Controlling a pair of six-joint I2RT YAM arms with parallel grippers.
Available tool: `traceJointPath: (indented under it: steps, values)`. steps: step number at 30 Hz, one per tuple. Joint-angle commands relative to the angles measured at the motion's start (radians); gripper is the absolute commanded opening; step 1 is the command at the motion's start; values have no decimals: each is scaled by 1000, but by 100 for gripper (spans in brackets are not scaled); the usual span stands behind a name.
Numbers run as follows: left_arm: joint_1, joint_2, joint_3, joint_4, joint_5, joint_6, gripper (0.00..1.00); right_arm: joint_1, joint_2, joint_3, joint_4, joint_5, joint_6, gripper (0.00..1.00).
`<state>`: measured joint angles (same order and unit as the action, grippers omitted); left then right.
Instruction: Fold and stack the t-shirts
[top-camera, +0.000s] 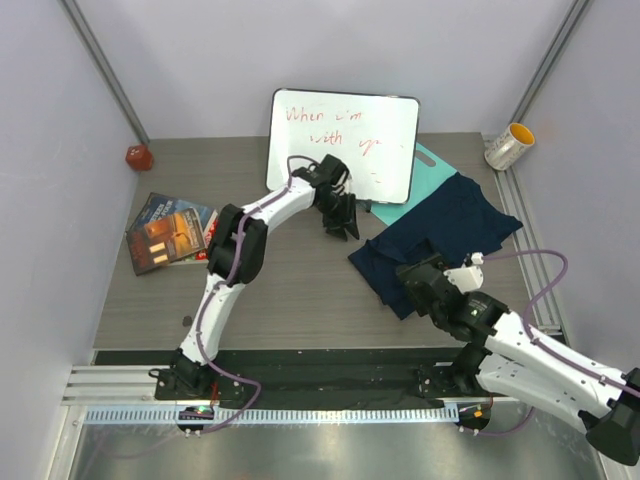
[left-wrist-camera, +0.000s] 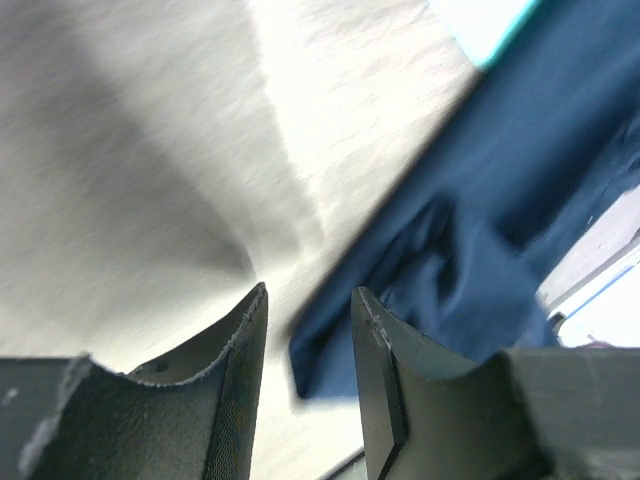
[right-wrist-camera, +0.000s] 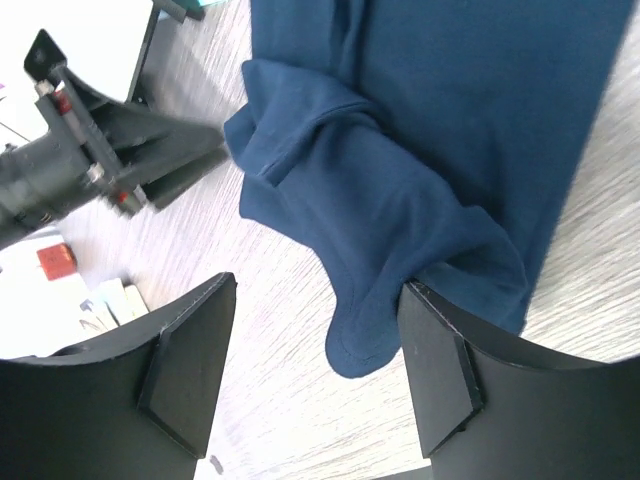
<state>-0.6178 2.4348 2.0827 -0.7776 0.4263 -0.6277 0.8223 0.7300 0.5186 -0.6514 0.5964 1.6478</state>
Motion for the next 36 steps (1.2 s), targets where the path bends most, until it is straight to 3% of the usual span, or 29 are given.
traceJointPath:
  steps: [1,5,12,36]
  values:
    - [12,-180,-107,69,-20,23,40,-6,91,90,10,17,-69,70]
    - [16,-207,-107,60,-9,26,40,-15,166,146,13,10,-108,70]
    - [13,-189,-124,121,143,-15,40,-103,190,135,39,-50,-118,69]
    - [-88,-226,-271,181,206,-17,41,-290,241,41,52,-118,-124,68]
